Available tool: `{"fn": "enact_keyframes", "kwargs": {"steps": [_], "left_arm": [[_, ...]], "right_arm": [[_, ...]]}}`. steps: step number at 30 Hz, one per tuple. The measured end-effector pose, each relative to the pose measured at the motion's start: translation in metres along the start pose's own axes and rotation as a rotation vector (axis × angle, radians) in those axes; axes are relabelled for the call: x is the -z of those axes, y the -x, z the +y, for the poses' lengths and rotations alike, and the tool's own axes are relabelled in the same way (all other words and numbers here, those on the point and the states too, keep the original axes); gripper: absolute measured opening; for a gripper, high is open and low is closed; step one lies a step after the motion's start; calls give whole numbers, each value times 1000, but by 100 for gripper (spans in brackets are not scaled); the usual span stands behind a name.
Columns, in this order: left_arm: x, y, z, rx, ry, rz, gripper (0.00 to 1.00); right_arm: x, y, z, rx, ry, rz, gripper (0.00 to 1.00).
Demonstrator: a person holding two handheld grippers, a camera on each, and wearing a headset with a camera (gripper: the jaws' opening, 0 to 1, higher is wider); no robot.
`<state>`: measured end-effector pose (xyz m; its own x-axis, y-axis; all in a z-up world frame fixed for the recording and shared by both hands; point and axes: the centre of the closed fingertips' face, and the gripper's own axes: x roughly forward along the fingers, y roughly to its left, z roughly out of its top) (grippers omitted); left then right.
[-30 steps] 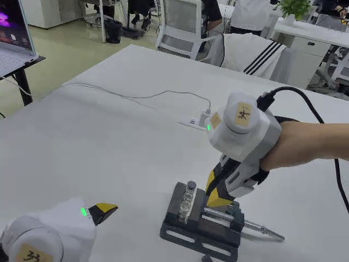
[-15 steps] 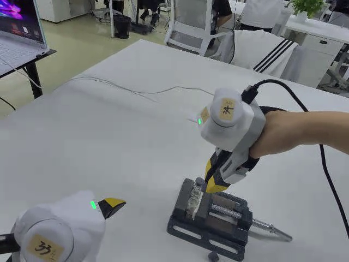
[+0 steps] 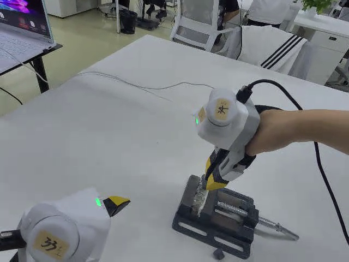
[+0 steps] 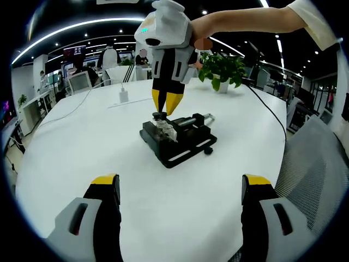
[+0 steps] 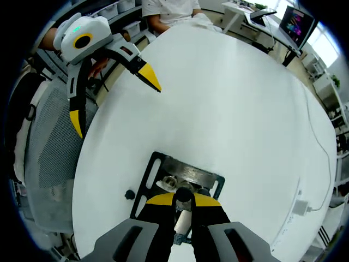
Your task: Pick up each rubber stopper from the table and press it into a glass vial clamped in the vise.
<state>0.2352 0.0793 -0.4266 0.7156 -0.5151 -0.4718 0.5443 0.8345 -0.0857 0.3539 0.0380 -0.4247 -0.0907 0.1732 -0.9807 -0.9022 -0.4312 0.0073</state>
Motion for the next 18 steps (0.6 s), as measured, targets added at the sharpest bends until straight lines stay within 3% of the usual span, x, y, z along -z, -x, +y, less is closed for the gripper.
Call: {"fn": "enact_keyframes", "kwargs": {"steps": [18], "left_arm": [[5, 0, 2, 0, 18, 5, 90]], "right_arm": [[0, -6, -2, -2, -3, 42, 6]]}}
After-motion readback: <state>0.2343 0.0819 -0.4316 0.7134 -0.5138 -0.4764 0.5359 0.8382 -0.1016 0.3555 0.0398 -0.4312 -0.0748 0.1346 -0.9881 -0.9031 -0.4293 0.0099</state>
